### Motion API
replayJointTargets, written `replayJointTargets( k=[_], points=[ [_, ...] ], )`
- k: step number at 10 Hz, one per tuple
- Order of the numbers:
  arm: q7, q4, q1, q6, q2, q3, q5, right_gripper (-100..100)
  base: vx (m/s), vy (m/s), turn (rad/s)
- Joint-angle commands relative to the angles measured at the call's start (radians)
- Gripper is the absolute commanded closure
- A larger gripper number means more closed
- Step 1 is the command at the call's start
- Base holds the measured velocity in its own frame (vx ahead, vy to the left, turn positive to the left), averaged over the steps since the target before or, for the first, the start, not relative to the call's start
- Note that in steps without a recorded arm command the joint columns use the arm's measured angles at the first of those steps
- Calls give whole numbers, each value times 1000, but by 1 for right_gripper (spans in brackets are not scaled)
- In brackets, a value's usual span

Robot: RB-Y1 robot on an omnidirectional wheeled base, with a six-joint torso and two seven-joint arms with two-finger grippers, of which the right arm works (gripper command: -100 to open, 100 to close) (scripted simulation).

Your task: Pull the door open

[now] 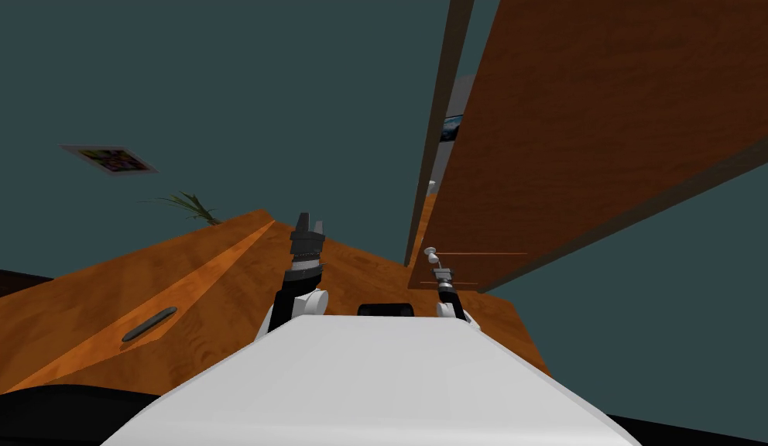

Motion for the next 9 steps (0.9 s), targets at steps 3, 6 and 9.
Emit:
replayJointTargets(
  k=[3, 6, 9],
  points=[
    [-82, 1, -19, -12, 18, 34, -16, -100, -30, -11, 20],
    [-121, -1, -18, -12, 18, 41, -32, -100, -42, -28, 33],
    [-159, -3, -17, -11, 19, 47, -46, -100, -7, 2, 7]
  ],
)
